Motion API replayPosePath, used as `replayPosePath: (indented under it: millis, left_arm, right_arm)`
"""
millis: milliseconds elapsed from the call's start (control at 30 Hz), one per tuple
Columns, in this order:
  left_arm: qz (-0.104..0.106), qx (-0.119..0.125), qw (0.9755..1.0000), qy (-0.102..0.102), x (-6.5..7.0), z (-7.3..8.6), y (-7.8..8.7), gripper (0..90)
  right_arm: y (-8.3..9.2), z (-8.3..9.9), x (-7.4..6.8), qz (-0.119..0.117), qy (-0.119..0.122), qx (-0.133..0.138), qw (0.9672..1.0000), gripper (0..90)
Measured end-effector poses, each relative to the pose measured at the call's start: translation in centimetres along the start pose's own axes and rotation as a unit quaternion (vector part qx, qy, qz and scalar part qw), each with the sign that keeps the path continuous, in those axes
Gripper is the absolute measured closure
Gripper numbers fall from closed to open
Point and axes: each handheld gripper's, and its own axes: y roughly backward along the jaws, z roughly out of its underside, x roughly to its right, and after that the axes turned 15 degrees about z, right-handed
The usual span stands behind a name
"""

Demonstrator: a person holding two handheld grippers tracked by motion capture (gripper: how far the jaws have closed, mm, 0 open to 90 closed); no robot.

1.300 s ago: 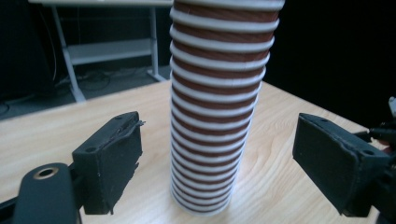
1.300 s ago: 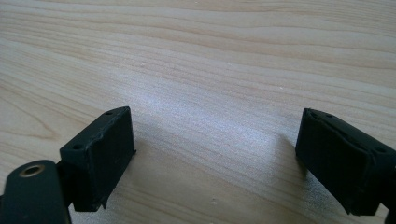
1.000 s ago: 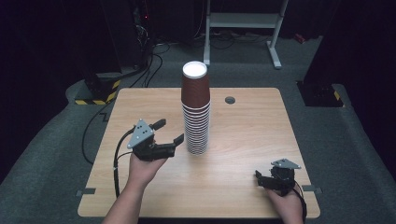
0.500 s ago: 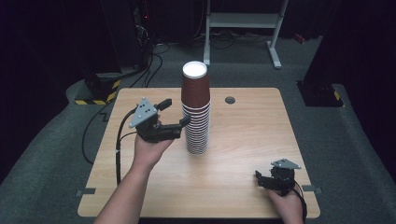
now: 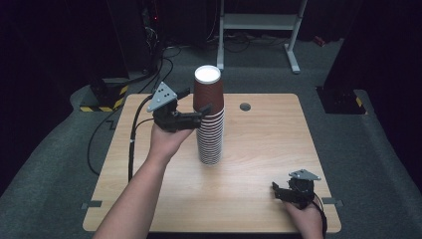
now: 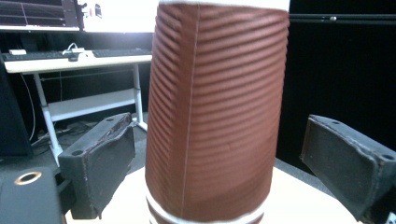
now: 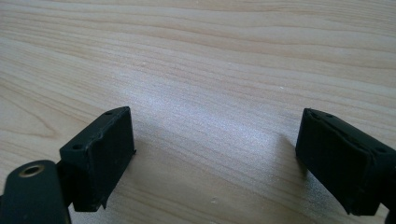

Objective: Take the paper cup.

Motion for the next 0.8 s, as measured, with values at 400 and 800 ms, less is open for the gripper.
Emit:
replayPosePath:
  millis: [400,800]
  left_arm:
    - [0.005,0.002,0.9999,-0.011,-0.2,-1.4,-1.6,9.5]
    - [0.01,-0.005,0.9999,-0.009,-0.9,-2.2,-2.9,10.2]
  right_arm:
    - [0.0,0.0,0.0,0.0,0.0,0.0,1.0,11.2]
    - [0.0,0.0,0.0,0.0,0.0,0.0,1.0,11.2]
